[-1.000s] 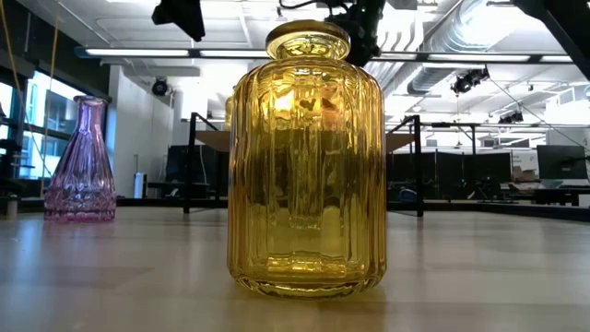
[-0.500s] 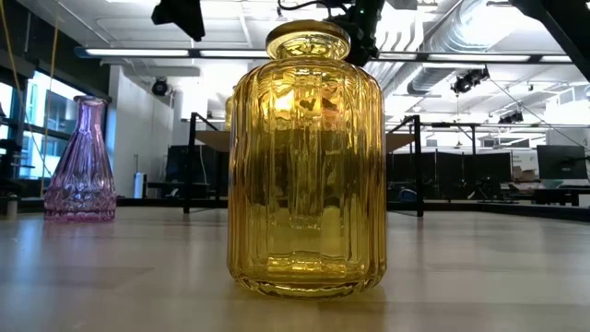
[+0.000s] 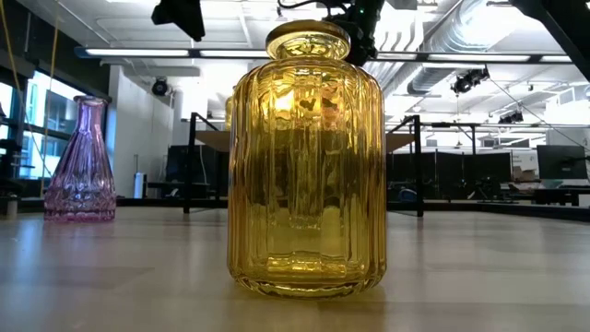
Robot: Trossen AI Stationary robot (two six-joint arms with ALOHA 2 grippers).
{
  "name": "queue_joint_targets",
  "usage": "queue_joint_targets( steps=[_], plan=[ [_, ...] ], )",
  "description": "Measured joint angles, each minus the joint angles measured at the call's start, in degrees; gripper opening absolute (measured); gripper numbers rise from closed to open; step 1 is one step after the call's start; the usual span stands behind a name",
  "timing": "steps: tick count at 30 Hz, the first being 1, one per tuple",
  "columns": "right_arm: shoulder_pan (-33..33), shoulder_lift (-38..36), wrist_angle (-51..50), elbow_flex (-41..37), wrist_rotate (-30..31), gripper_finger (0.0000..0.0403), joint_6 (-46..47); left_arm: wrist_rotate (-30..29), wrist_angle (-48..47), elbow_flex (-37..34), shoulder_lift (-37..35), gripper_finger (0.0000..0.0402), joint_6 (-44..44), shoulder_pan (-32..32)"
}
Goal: Sort vases onto shelf
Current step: Put the right purple vase on the shelf
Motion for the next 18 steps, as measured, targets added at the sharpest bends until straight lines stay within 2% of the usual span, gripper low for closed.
queue_joint_targets(
  steps=[18],
  plan=[
    [0.0, 0.0, 0.0, 0.0, 0.02, 0.0012, -1.0, 0.01, -0.02, 0.0, -0.04, 0.0071, 0.17, 0.01]
  ],
)
